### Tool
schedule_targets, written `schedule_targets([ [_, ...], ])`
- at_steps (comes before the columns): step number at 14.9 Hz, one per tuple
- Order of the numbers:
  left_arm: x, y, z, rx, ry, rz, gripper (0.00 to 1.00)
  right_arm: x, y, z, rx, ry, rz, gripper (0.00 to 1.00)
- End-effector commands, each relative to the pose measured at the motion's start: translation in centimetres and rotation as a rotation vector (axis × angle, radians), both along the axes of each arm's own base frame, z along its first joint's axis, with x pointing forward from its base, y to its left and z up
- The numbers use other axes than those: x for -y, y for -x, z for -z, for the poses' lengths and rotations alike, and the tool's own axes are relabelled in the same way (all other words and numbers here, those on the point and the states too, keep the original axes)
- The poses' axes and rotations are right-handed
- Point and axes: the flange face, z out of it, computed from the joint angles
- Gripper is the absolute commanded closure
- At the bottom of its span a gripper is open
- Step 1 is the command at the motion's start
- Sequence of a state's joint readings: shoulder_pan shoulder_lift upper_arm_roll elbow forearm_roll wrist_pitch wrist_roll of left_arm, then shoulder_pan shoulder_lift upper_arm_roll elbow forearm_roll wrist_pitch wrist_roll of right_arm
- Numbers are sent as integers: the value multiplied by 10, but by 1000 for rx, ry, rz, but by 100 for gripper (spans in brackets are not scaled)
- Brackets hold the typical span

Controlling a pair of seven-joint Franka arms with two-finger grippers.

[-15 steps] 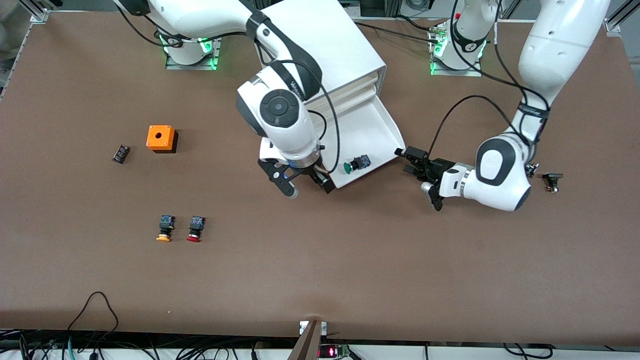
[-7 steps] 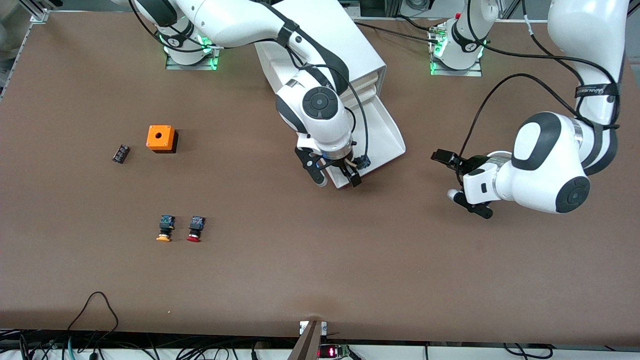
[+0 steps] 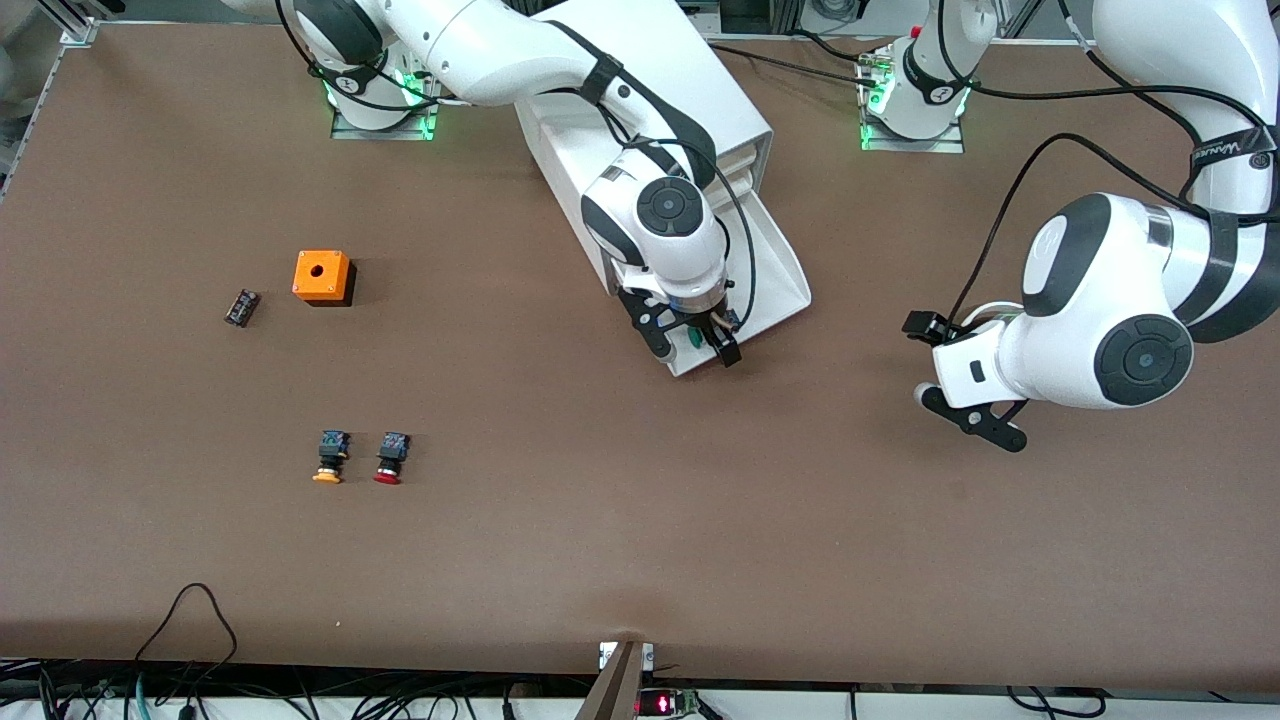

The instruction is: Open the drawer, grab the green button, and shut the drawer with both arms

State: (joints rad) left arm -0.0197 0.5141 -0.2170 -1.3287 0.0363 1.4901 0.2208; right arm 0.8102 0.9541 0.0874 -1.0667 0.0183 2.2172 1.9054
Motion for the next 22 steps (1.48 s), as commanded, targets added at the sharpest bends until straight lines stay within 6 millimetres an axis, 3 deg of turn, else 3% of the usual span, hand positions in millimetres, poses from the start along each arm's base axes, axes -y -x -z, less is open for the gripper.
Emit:
schedule_targets([
  [1,-3,-9,-8,28,-20,-7,0,-13,5,6,13,-11,34,1],
  [3,-2,-9,-7,23,-21,-9,0,-13,5,6,8,-14,51,4],
  [4,-2,-9,-6,21,-19,-9,0,-14,7,6,4,-13,49,10],
  [5,-5,-9,-6,20,-15,-15,0,-14,7,6,1,-13,49,23],
  [8,-1,-7,-7,16,-15,-16,0,-15,8,6,1,-15,45,81],
  [10,0,-9,-6,20,-14,-23,0,-15,9,5,-2,-12,41,100],
  [12,1,-8,-6,18,-28,-62,0,-14,9,4,-7,-3,38,100],
  [14,1,-7,-8,17,-69,-207,0,-8,5,4,-23,21,37,100],
  [17,12,-2,-5,-35,-61,-463,0,0,-9,-31,-34,46,-15,100],
  [20,26,0,7,-18,-87,-555,6,19,-31,-52,-20,35,-40,100],
  [22,41,5,17,31,-86,-625,6,33,-40,-65,-9,51,-152,100],
])
